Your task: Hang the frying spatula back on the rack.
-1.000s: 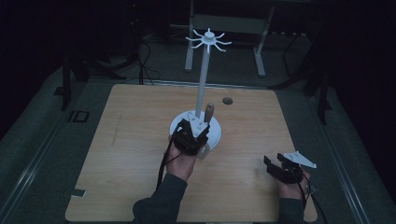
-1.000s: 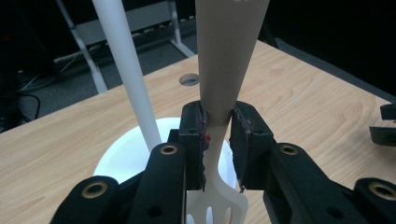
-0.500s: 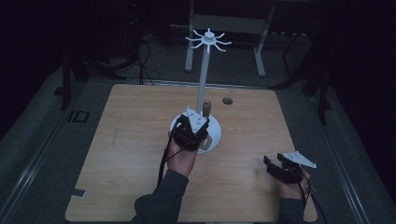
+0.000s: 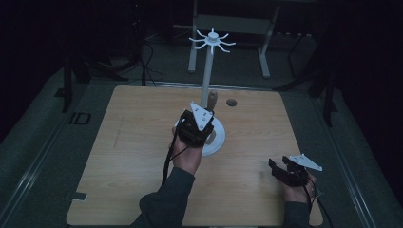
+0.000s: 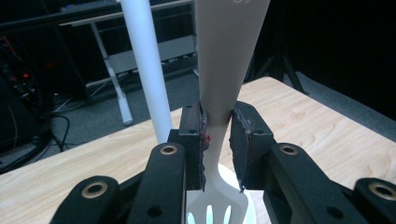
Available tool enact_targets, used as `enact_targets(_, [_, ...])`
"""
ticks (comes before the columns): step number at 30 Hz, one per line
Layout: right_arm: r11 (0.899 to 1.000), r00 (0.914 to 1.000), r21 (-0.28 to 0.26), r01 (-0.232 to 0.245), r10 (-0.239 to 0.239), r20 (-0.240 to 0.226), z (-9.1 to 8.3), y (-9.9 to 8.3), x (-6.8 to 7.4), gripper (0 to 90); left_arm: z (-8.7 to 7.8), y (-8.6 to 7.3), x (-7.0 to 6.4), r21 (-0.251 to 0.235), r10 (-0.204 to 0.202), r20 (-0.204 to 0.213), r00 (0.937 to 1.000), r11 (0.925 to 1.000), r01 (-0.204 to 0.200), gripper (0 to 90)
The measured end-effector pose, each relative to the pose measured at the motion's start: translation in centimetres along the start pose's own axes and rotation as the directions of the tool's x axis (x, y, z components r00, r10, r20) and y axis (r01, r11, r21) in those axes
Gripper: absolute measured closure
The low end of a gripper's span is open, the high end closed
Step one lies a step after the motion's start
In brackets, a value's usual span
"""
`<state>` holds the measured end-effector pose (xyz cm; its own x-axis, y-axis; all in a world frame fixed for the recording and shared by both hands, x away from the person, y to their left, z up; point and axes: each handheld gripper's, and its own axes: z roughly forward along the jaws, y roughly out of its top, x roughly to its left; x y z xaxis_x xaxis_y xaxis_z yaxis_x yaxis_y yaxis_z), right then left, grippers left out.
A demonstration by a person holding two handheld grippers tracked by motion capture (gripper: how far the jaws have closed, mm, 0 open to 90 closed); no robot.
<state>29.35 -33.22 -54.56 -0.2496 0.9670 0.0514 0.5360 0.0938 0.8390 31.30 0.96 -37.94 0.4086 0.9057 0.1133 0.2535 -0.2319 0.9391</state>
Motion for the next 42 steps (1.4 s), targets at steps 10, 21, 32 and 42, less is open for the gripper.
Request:
enact_targets(10, [1.000,1.0000,0.001,0.000,0.000,0.000,0.0,0.0,0.0,37.7,0.1,1.1,0.1,-0.015,-0.013,-0.019,0.9997,0.9998,0.013,75.3])
enact_targets(21, [1.000,1.0000,0.004,-0.001,0.001,-0.001,0.0,0.0,-0.1,37.5,0.0,2.0,0.3,-0.047,-0.033,-0.048,0.9983,0.9984,0.031,75.2])
enact_targets(32, [1.000,1.0000,0.004,-0.003,0.003,0.000,0.0,0.0,-0.1,37.4,-0.1,2.7,0.6,-0.045,-0.028,-0.075,0.9968,0.9987,0.025,75.2])
enact_targets(42, [1.000,1.0000,0.006,-0.002,0.002,-0.002,0.0,0.0,-0.1,37.3,-0.2,3.5,0.7,-0.041,-0.024,-0.083,0.9962,0.9989,0.021,75.2])
